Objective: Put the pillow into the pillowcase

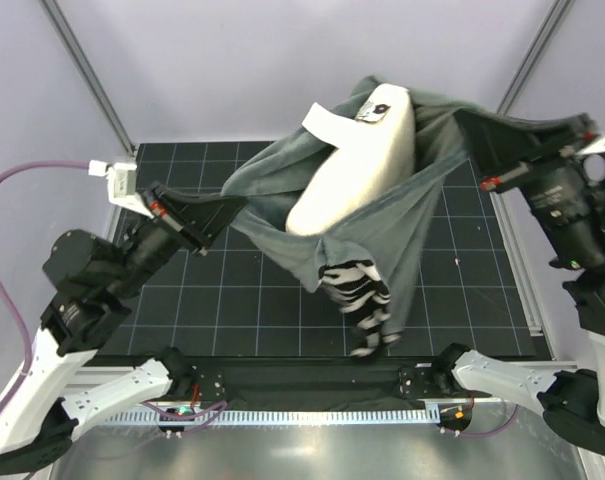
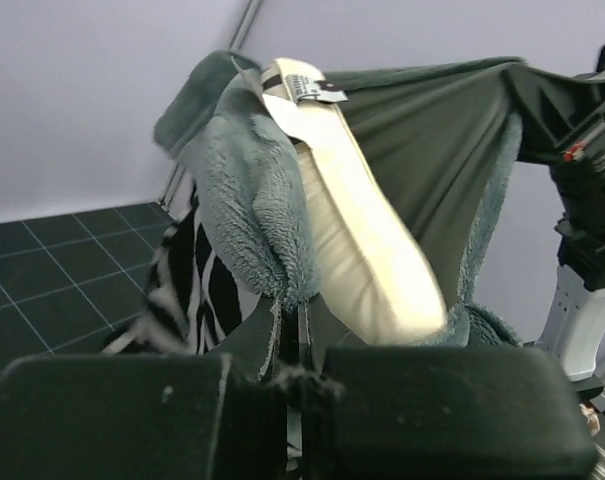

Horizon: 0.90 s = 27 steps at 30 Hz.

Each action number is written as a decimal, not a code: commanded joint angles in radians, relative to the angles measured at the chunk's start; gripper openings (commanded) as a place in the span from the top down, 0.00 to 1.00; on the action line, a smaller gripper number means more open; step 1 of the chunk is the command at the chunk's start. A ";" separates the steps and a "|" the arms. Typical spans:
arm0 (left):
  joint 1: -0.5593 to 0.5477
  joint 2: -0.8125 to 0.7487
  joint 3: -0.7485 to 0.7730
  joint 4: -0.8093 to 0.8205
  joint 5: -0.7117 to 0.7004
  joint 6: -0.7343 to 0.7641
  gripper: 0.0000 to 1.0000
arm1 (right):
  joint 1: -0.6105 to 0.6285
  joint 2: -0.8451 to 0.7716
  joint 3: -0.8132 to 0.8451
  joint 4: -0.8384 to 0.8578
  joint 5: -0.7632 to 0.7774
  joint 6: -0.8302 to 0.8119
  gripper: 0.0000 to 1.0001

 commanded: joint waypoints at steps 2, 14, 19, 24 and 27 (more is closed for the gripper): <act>0.002 0.111 0.233 0.134 0.056 -0.008 1.00 | -0.010 -0.064 -0.064 0.189 0.057 -0.014 0.96; 0.002 0.296 0.782 -0.003 0.063 0.021 0.99 | -0.010 -0.090 -0.485 0.310 0.036 0.085 0.96; 0.002 0.245 0.698 0.000 -0.060 0.061 0.99 | -0.010 -0.025 -0.325 0.244 0.013 0.085 0.96; 0.002 0.251 0.699 0.002 -0.086 0.065 0.99 | -0.010 0.012 -0.225 0.125 0.083 0.066 0.96; 0.002 0.274 0.687 0.011 -0.056 0.039 1.00 | -0.012 0.008 -0.221 0.091 0.186 0.054 0.96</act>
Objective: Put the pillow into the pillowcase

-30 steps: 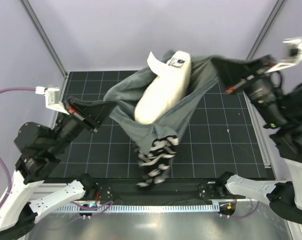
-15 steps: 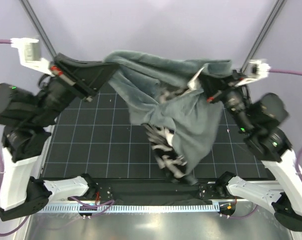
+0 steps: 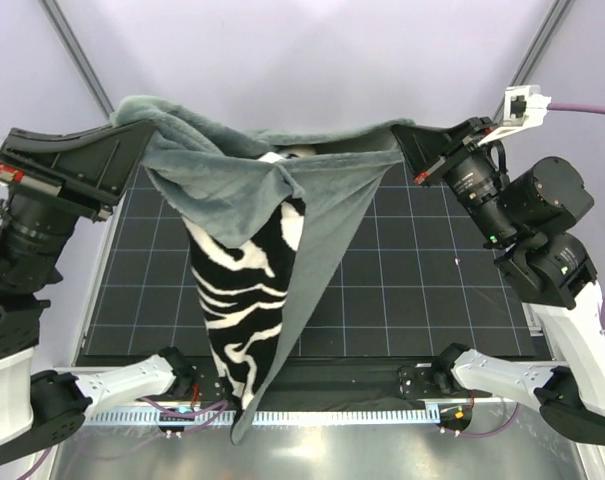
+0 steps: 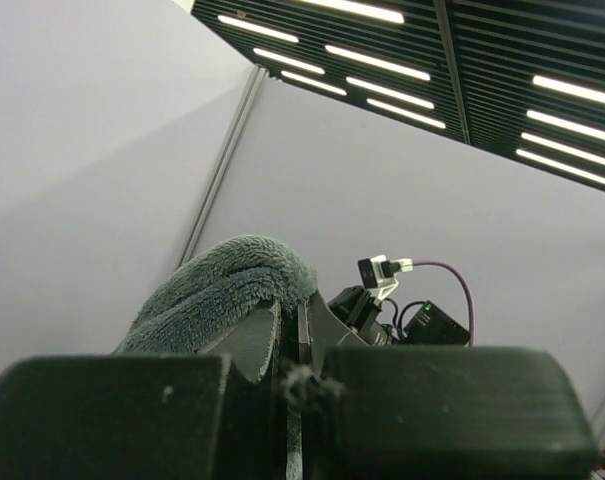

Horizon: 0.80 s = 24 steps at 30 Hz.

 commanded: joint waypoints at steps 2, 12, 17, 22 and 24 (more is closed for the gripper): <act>0.002 0.060 -0.009 0.153 0.022 -0.050 1.00 | -0.009 0.000 0.069 -0.053 0.162 -0.030 0.96; 0.002 0.197 -0.080 0.286 0.125 -0.231 1.00 | -0.009 0.060 0.477 -0.081 0.217 -0.205 0.96; 0.002 0.300 -0.039 0.331 0.132 -0.291 1.00 | -0.009 0.112 0.597 -0.060 0.211 -0.254 0.96; 0.007 0.282 0.000 0.265 -0.050 -0.215 1.00 | -0.009 0.178 0.599 -0.070 0.112 -0.199 0.96; 0.027 0.249 -0.012 0.222 -0.158 -0.204 1.00 | -0.009 0.192 0.530 -0.038 0.066 -0.164 0.96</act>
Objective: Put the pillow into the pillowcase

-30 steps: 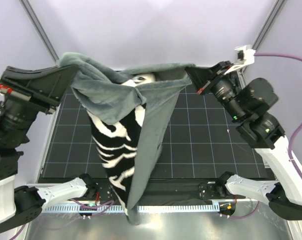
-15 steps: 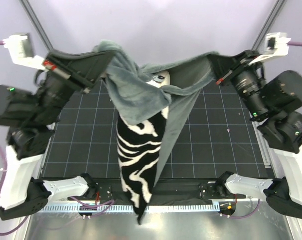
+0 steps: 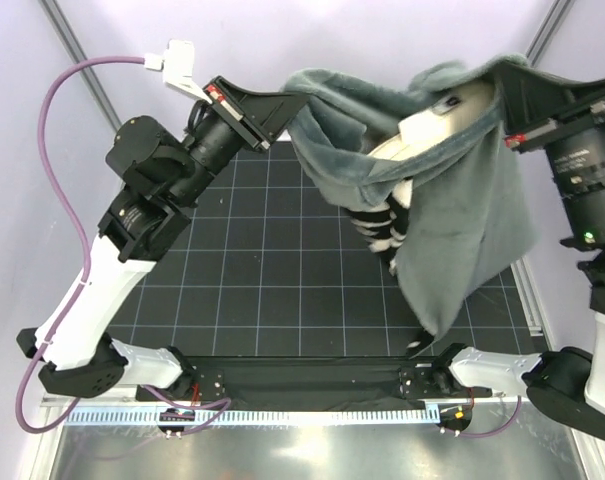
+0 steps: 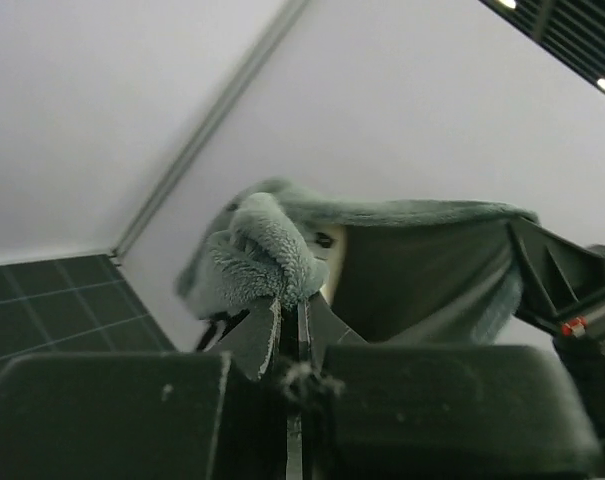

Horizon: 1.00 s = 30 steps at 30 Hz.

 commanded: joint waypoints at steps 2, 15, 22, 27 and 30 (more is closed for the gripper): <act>0.053 -0.147 0.036 0.008 -0.334 0.040 0.99 | 0.001 0.073 -0.122 0.208 -0.141 0.072 0.96; 0.061 -0.142 0.284 0.183 -0.616 0.772 1.00 | 0.005 0.654 0.282 0.464 -0.591 0.535 0.96; 0.058 0.018 0.382 0.128 -0.359 0.571 0.99 | -0.173 0.580 0.032 0.665 -0.685 0.742 0.96; 0.041 0.007 -0.035 0.242 -0.187 0.329 1.00 | -0.284 0.373 -0.470 0.843 -0.739 0.750 0.96; -0.028 0.015 -0.351 0.443 -0.232 0.304 0.99 | -0.383 0.264 -0.798 0.968 -0.781 0.770 0.94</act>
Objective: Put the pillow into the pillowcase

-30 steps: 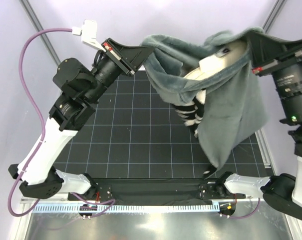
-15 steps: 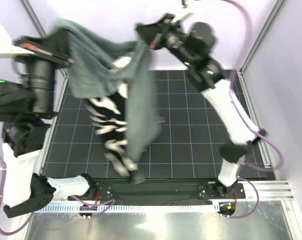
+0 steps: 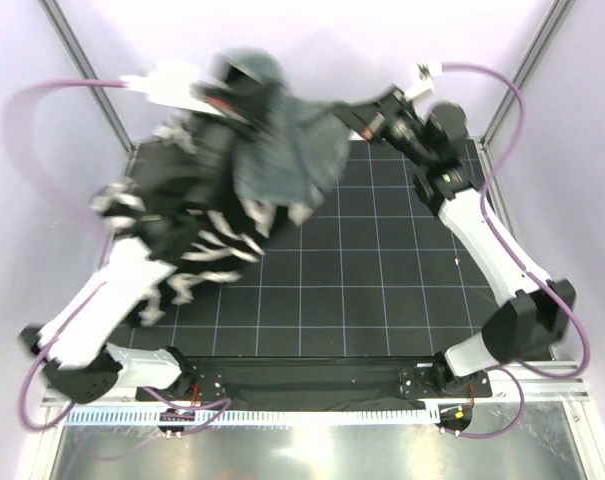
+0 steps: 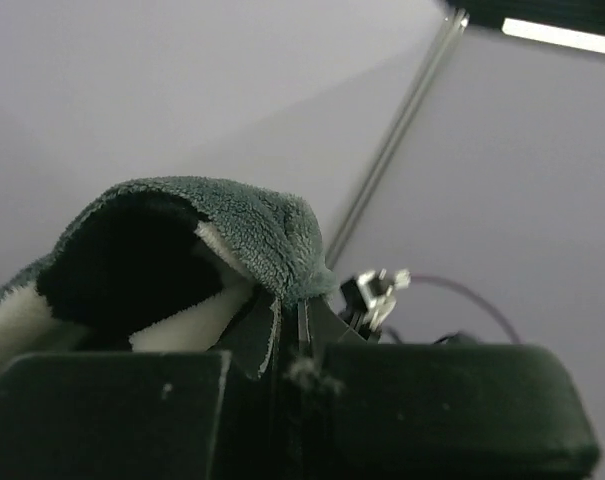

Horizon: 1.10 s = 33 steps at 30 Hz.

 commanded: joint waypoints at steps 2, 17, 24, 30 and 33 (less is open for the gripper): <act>-0.091 0.110 -0.369 0.280 0.006 -0.110 0.99 | -0.160 -0.147 -0.345 0.278 -0.088 0.046 0.92; -0.386 0.687 -0.128 0.432 -0.103 -0.090 0.99 | -0.718 -0.272 -0.689 -0.209 -0.018 -0.212 0.38; -0.392 0.832 0.007 0.409 -0.092 -0.107 0.97 | -0.797 -0.370 -0.455 -0.656 0.336 -0.322 0.00; -0.392 1.013 0.173 0.361 -0.010 -0.177 0.93 | -0.799 -0.523 -0.407 -0.754 0.556 -0.321 0.00; -0.390 1.108 0.298 0.293 0.073 -0.203 0.48 | -0.799 -0.583 -0.448 -0.730 0.596 -0.308 0.00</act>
